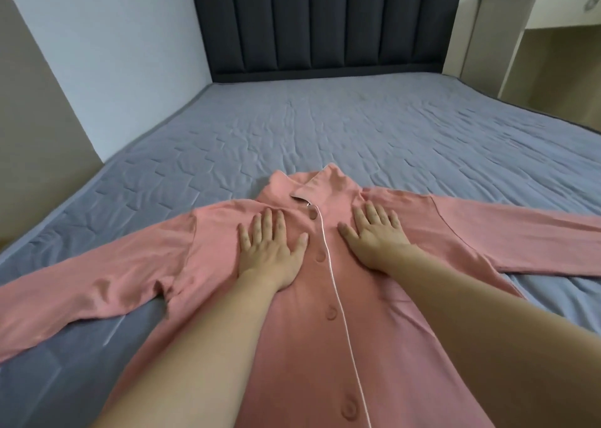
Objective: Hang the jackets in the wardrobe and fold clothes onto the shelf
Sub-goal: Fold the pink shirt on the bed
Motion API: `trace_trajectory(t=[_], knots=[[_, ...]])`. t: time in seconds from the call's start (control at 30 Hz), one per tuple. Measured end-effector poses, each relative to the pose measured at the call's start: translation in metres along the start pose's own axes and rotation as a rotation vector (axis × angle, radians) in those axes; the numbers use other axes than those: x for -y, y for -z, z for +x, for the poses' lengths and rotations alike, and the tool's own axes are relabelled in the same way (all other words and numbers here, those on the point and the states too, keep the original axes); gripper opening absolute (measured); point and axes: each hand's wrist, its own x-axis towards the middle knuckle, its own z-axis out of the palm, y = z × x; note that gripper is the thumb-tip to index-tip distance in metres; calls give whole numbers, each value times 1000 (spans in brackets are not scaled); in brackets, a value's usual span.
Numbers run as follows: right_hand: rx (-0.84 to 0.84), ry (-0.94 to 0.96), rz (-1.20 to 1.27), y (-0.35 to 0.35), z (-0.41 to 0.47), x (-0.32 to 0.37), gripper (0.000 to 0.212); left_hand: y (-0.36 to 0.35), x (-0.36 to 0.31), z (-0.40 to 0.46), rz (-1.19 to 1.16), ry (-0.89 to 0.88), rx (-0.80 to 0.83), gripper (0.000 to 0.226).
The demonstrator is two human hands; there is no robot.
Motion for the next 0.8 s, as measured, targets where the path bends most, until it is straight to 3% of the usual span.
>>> trace_trajectory(t=[0.1, 0.2, 0.33, 0.4, 0.47, 0.53, 0.63, 0.73, 0.8], knots=[[-71, -38, 55, -13, 56, -2, 86, -6, 1, 58, -19, 30, -66, 82], [-243, -40, 101, -25, 98, -7, 87, -11, 3, 105, 15, 60, -239, 74], [-385, 23, 163, -20, 142, -17, 46, -12, 2, 152, -50, 75, -287, 60], [-452, 83, 223, -18, 150, -19, 23, -10, 5, 164, -217, 123, -318, 54], [-436, 76, 533, -15, 147, -23, 10, -9, 11, 164, -479, 117, -356, 34], [-339, 56, 1069, -9, 130, -24, 18, -4, 17, 150, -976, 69, -335, 15], [-339, 92, 1570, 4, 100, -26, 25, 11, 27, 124, -1547, 50, -341, 17], [-385, 135, 1547, 11, 89, -21, 22, 27, 31, 110, -1854, -111, -198, 15], [-432, 102, 1355, 13, 89, -18, 23, 34, 29, 100, -1809, -224, -183, 25]])
